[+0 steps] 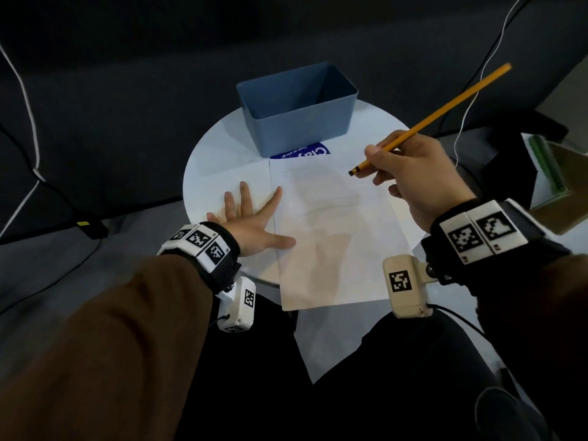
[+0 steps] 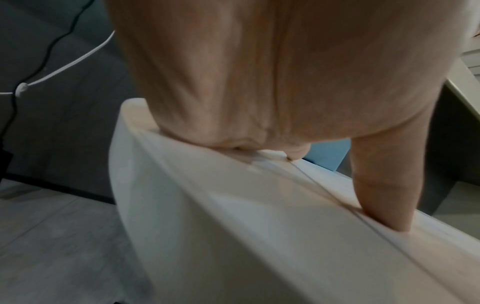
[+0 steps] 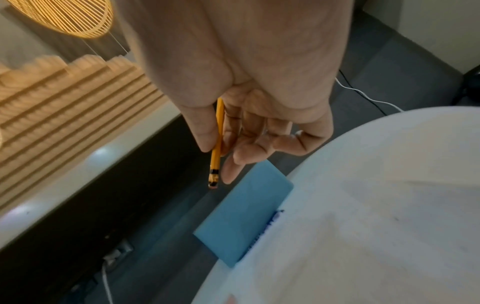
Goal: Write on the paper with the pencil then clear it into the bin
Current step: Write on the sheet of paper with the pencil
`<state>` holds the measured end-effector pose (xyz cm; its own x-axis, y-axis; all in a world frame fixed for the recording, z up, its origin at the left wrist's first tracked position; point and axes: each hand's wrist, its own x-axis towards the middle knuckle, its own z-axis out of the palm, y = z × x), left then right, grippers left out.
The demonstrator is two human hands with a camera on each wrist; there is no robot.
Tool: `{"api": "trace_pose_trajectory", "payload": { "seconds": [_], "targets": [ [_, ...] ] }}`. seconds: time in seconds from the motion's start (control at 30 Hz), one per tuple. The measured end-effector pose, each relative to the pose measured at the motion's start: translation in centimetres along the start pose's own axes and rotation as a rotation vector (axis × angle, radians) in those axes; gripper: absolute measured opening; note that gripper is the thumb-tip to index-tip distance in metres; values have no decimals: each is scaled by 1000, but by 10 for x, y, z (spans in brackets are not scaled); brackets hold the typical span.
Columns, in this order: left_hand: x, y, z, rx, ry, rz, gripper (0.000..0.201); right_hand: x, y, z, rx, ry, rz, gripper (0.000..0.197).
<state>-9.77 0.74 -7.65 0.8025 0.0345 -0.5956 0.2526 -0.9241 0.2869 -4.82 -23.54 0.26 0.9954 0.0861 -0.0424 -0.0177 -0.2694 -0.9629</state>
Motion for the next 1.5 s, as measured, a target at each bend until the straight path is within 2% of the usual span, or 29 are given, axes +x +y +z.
{"api": "trace_pose_trajectory", "payload": {
  "seconds": [0.13,0.33,0.67,0.93,1.5],
  "targets": [
    [-2,-1,0,-8,11,4,113,4,29,10,-23,-7,76,20],
    [1,-2,1,-48,35,-5,107,5,60,14,-40,7,161,18],
    [-2,-2,3,-10,5,19,110,3,69,16,72,-21,189,18],
    [-4,1,3,-13,35,-6,103,0,67,13,71,-49,188,17],
    [-3,3,6,-9,38,-16,107,0,76,9,123,-70,161,17]
  ]
}}
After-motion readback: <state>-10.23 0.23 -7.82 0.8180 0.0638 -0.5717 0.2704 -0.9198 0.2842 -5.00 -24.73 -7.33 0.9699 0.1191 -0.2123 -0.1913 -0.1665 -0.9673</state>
